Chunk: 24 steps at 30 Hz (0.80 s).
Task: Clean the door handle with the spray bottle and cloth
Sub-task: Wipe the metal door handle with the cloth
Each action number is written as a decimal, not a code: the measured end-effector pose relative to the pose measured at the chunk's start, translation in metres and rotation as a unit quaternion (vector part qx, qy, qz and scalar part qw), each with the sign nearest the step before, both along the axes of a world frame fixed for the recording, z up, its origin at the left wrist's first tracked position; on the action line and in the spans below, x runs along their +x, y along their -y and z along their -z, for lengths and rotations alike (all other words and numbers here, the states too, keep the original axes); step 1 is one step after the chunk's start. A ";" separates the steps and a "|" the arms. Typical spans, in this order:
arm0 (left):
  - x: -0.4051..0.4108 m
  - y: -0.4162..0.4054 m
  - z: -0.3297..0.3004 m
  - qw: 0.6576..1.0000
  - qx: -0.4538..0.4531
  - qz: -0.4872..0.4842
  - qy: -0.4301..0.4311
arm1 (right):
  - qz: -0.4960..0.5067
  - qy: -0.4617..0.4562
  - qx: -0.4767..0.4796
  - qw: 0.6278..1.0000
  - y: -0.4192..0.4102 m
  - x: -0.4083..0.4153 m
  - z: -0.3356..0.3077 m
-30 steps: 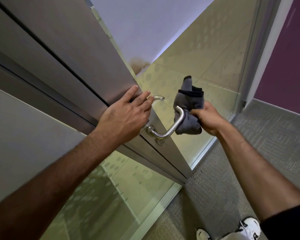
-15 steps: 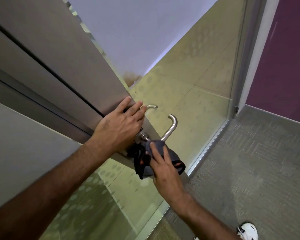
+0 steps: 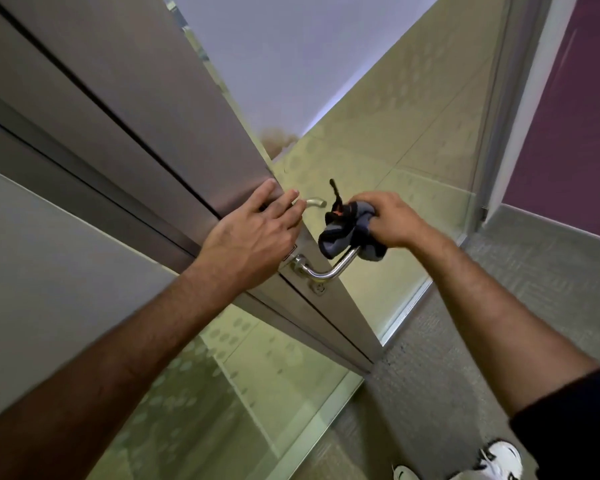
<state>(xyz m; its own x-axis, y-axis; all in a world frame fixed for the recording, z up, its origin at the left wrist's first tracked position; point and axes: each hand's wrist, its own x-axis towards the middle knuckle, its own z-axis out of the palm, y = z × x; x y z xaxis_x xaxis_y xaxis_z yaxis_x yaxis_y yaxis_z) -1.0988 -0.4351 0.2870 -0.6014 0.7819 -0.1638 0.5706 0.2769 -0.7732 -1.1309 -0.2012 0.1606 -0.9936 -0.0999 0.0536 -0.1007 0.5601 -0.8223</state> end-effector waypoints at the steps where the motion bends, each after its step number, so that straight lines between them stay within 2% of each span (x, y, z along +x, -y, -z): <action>1: 0.000 0.000 0.001 1.000 -0.002 0.000 -0.001 | -0.032 0.028 0.020 0.999 -0.006 -0.009 -0.004; 3: -0.001 0.001 0.002 1.000 -0.008 -0.002 -0.003 | -0.085 0.071 0.053 0.992 -0.012 -0.019 -0.011; 6: -0.002 0.001 0.001 1.000 -0.009 -0.004 -0.006 | -0.101 0.146 0.046 0.983 -0.009 -0.031 -0.017; 10: -0.001 0.000 -0.001 1.000 -0.010 -0.002 -0.001 | -0.011 0.268 -0.061 0.961 -0.012 -0.030 -0.008; 11: -0.001 0.000 -0.001 1.000 -0.011 -0.001 0.001 | 0.024 0.310 -0.118 0.943 -0.011 -0.022 0.002; 13: -0.001 0.001 0.000 1.000 -0.007 -0.001 -0.003 | 0.105 0.371 -0.266 0.884 0.002 0.001 0.026; 15: -0.001 0.002 0.001 1.000 0.002 -0.002 -0.012 | 0.165 0.363 -0.402 0.824 0.024 0.024 0.042; 18: -0.001 0.000 0.000 1.000 0.004 0.000 0.004 | 0.189 0.329 -0.503 0.777 0.068 0.043 0.058; 19: -0.002 0.000 0.000 1.000 0.001 0.000 0.006 | 0.197 0.325 -0.499 0.778 0.084 0.048 0.061; 24: 0.000 -0.001 -0.002 1.000 -0.002 -0.006 0.006 | 0.207 0.282 -0.415 0.840 0.139 0.078 0.072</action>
